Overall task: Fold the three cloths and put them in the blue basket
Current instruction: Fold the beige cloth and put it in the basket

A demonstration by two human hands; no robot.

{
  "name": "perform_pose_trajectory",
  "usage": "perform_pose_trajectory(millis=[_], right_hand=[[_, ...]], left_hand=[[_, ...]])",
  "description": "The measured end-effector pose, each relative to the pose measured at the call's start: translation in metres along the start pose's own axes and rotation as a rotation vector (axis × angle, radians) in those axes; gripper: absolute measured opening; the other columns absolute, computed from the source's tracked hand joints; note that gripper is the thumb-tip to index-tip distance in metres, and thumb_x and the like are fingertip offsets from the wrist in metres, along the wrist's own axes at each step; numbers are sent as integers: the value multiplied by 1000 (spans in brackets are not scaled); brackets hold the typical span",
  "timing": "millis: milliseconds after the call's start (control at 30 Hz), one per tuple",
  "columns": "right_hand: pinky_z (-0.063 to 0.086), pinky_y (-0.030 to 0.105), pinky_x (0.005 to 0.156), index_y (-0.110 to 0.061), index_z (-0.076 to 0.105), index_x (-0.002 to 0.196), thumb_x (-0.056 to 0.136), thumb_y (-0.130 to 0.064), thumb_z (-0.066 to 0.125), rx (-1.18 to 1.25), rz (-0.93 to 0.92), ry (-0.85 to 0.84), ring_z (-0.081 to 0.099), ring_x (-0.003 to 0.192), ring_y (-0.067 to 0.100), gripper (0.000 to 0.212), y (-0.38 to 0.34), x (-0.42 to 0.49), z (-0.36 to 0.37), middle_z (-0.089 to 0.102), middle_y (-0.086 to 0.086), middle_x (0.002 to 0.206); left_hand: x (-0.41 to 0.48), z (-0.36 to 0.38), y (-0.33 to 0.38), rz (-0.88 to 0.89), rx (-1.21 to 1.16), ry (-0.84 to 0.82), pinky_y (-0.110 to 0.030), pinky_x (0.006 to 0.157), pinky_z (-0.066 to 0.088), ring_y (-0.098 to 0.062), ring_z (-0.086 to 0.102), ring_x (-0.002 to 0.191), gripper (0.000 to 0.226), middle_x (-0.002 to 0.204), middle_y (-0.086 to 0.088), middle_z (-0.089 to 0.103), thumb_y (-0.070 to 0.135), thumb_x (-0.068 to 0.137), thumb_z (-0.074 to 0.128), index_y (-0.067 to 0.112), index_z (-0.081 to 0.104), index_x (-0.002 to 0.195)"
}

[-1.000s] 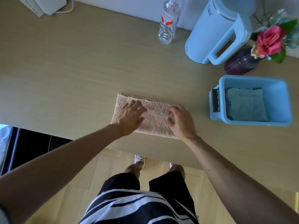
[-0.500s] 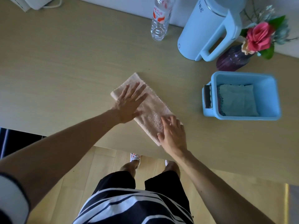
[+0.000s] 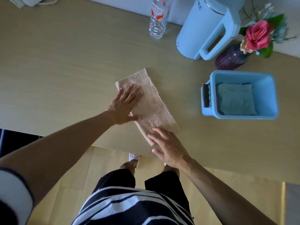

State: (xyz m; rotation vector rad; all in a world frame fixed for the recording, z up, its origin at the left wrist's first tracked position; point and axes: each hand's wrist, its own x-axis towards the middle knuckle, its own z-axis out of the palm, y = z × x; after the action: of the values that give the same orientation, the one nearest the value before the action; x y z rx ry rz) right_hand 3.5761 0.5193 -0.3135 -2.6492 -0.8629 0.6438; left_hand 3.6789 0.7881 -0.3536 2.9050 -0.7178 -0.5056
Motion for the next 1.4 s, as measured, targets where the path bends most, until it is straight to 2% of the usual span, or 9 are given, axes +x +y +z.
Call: perform_pose_trajectory(millis=[233,567,700,800,933,1000,1100,1200,1400], right_hand=[[42,38,109,-24,55,134,79,-24,75,-92,113,42,45,132,20,58,40,9,-22,46,-2,143],[44,37,85,-19,63,86,84,-19,60,-39,157,146,57,93,22,4,27,35,-22,59,-4,95],[36,35,68,-18,48,69,91,-21,56,335,172,-2,49,71,21,24,20,35,-41,48,-6,70],[32,32,69,-22,46,69,96,-31,55,386,148,6,43,74,14,30,17,29,-50,43,-11,73],[47,25,80,-24,59,108,78,-59,69,628,201,-105,59,94,9,47,17,25,-65,61,-7,102],[51,19,76,-24,54,119,75,-47,79,684,232,-123,63,93,7,56,18,27,-69,64,-9,107],[40,13,52,-14,60,108,85,-21,75,711,308,16,54,58,0,28,20,37,-68,61,-10,81],[31,31,46,0,59,88,88,-21,71,831,397,145,41,49,15,24,25,52,-68,50,2,62],[29,34,51,-5,50,76,92,-29,65,826,566,252,37,54,16,32,29,88,-65,42,4,62]], left_hand=[[-26,-7,40,260,-117,129,-52,114,34,-33,35,142,62,149,-16,44,57,86,56,14,56,131],[-48,12,64,245,-223,46,-37,110,39,-24,44,134,67,136,-4,53,60,67,69,18,60,120],[-52,9,69,174,-344,173,-37,94,46,-22,55,114,44,122,-1,60,46,79,68,18,62,113],[-56,6,73,72,-565,244,-39,79,48,-18,60,88,17,94,7,65,23,87,64,18,65,104],[-59,-6,71,-53,-806,148,-24,65,50,-4,62,65,22,75,13,68,27,99,56,24,61,119],[-57,-17,68,-90,-855,124,-8,55,37,7,54,55,24,59,22,58,23,99,56,19,63,122],[-50,-23,60,-223,-907,112,-22,50,29,-5,42,46,30,47,6,40,43,94,55,17,64,83],[-39,-24,52,-413,-965,81,-30,48,20,-10,25,44,52,55,9,23,41,94,57,20,26,58],[-19,-26,42,-587,-1026,136,-35,53,31,-19,41,56,31,63,2,47,35,90,51,13,44,69]])
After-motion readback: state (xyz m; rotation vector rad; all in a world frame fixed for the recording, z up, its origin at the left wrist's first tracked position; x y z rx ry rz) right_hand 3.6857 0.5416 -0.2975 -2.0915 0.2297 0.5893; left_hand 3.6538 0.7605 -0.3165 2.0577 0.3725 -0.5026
